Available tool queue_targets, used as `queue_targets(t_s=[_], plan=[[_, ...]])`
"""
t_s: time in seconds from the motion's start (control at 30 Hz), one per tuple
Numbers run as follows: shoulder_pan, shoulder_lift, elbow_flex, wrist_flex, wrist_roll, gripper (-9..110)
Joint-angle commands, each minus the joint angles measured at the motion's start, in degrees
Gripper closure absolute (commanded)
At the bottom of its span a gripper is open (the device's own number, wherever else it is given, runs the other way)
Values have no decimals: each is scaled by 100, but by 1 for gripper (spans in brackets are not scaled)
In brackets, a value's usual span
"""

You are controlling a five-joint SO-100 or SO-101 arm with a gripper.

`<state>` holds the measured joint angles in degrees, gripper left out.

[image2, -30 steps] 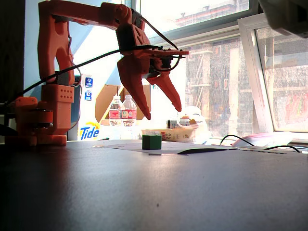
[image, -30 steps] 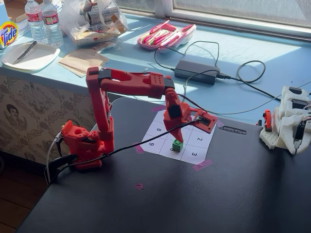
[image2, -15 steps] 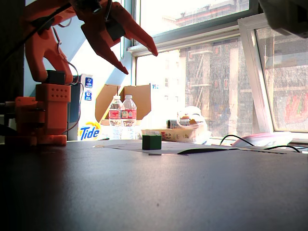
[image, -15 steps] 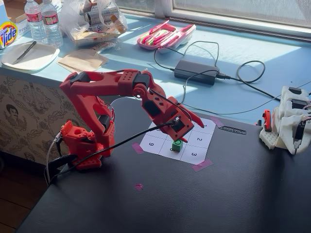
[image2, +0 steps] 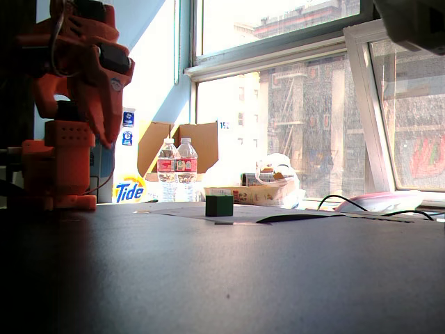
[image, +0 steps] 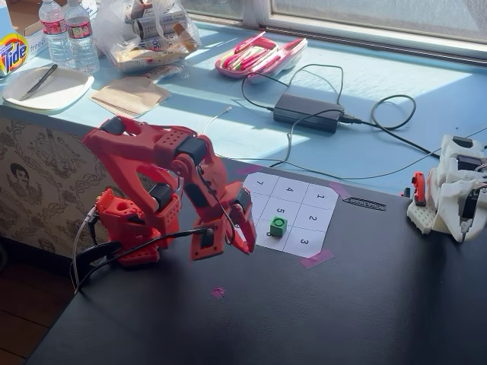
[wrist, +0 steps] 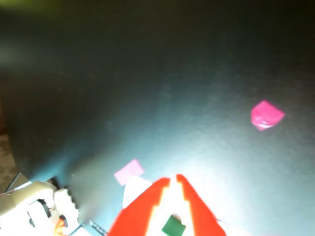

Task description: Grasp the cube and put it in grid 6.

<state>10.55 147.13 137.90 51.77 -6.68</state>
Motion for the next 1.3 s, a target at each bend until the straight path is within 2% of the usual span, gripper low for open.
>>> queue_targets(t_s=[0.0, 0.23, 0.83, 0.93, 1.1, 1.27], plan=[[70, 562, 782, -272, 62, 101], [149, 703, 1688, -562, 352, 101], [202, 853, 2672, -1160, 545, 101], [202, 1608, 3041, -1002, 545, 101], [123, 4166, 3771, 132, 431, 101], [141, 4192, 3762, 149, 475, 101]])
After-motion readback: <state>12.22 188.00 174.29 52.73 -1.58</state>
